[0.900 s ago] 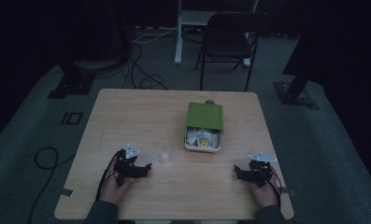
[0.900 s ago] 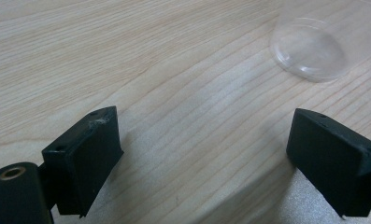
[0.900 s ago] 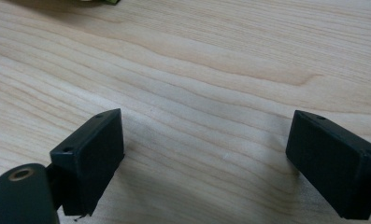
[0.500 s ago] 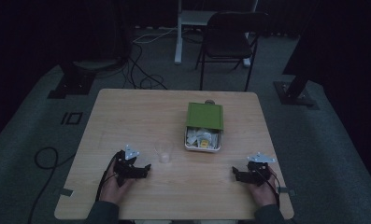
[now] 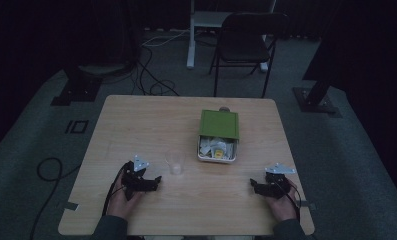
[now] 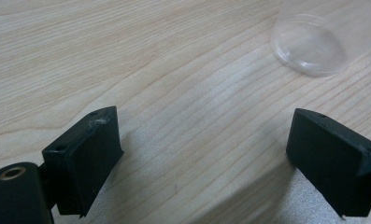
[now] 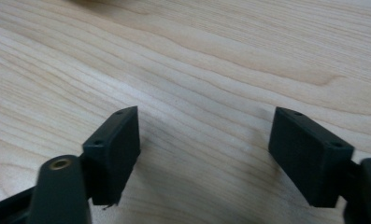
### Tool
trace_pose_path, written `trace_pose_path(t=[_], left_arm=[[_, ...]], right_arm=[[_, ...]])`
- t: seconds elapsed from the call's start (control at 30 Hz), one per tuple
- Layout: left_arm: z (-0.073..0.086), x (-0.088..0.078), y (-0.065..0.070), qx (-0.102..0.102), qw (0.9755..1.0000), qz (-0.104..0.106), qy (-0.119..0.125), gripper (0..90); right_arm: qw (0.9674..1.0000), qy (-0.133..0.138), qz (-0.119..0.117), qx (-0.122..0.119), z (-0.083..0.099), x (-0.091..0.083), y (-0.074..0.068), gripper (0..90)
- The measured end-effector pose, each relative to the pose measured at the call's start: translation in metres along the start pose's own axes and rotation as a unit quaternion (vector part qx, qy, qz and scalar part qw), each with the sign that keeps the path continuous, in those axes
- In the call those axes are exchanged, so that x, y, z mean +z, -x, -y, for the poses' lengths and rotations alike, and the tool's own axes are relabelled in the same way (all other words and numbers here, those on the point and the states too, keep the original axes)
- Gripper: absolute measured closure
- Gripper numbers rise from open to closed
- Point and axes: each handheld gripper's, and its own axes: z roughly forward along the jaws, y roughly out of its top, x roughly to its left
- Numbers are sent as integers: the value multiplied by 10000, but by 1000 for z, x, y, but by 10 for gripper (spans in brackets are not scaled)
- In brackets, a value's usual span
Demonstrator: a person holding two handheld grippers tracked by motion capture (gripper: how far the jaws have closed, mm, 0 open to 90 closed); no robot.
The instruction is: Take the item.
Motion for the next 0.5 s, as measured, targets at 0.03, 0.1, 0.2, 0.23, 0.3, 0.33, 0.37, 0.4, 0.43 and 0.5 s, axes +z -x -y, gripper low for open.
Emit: trace_pose_path(t=[0.03,0.1,0.2,0.23,0.3,0.33,0.37,0.4,0.43,0.5], left_arm=[[0,0,0,-2,10000,-1,1,109],[0,0,0,-1,10000,1,0,109],[0,0,0,-1,10000,1,0,109],[0,0,0,-1,10000,0,0,109],[0,0,0,-1,10000,0,1,109],[0,0,0,-2,10000,0,1,109],[0,0,0,-2,10000,0,1,109],[0,0,0,-1,10000,0,1,109],[0,0,0,-2,10000,-1,1,109],[0,0,0,-2,10000,0,2,109]], right_arm=[[10000,-30,2,4,0,-1,0,313],[10000,-10,-70,15,-1,-3,0,393],[9999,77,-149,42,-3,-8,-3,463],[9998,130,-168,25,-4,-11,-4,477],[9997,185,-175,11,-6,-13,-6,491],[9994,274,-184,-43,-8,-18,-10,507],[9992,319,-209,-79,-9,-19,-11,515],[9992,319,-209,-79,-9,-19,-11,515],[9987,407,-236,-169,-11,-24,-15,527],[9982,488,-287,-208,-13,-28,-19,545]])
